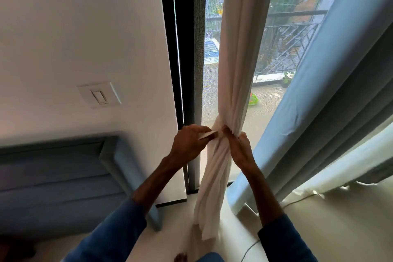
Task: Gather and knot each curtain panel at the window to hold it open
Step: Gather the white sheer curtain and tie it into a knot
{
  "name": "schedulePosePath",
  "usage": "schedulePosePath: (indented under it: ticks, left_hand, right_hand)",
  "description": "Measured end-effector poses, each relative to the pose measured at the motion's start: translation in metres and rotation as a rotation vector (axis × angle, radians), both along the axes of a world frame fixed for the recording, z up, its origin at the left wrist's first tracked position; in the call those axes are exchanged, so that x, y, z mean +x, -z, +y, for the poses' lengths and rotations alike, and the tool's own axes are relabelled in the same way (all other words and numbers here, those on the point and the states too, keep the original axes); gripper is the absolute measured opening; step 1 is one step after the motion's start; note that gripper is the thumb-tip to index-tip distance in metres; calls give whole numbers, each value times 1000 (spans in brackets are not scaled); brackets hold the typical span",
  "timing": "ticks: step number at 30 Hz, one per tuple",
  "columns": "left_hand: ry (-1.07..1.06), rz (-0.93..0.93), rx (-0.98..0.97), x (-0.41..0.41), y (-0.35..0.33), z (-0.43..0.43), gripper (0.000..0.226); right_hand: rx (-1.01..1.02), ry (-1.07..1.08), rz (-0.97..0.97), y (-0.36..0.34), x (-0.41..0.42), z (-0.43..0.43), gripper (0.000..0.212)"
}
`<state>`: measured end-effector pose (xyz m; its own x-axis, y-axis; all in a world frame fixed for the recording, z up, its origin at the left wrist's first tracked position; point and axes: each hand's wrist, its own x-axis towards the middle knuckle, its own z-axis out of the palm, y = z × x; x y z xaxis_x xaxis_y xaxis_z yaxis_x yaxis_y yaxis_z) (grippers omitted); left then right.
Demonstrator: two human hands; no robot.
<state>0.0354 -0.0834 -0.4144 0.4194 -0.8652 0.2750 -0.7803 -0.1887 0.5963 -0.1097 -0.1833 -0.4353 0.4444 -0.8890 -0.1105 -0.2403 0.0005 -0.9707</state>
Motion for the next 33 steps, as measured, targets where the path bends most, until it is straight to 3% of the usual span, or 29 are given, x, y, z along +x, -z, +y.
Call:
schedulePosePath:
  ticks: [3,9,15,19,22,25,33]
  left_hand:
    - [15,21,62,13,-5,-1,49]
    - [16,-4,196,49,-17,0,14]
    - [70,-14,264,36,-27,-16,30]
    - [174,-27,241,24,-18,-28,28]
    - [157,-36,165,20,-22,-34,17]
    - [274,34,148,16,-23,-34,16]
    - [477,441,267,12,-22,-25,36]
  right_hand:
    - [36,-21,-59,-4,-1,3,49]
    - [32,-71,-80,-4,-8,3,41]
    - [79,-263,-130,-6,-2,19,30]
    - [85,-298,-173,-1,-1,25,38]
    - [108,-267,-186,1,-6,23,23]
    - [108,-243,-206,4,-11,21,11]
    - [100,-132,-265,8,-13,19,13]
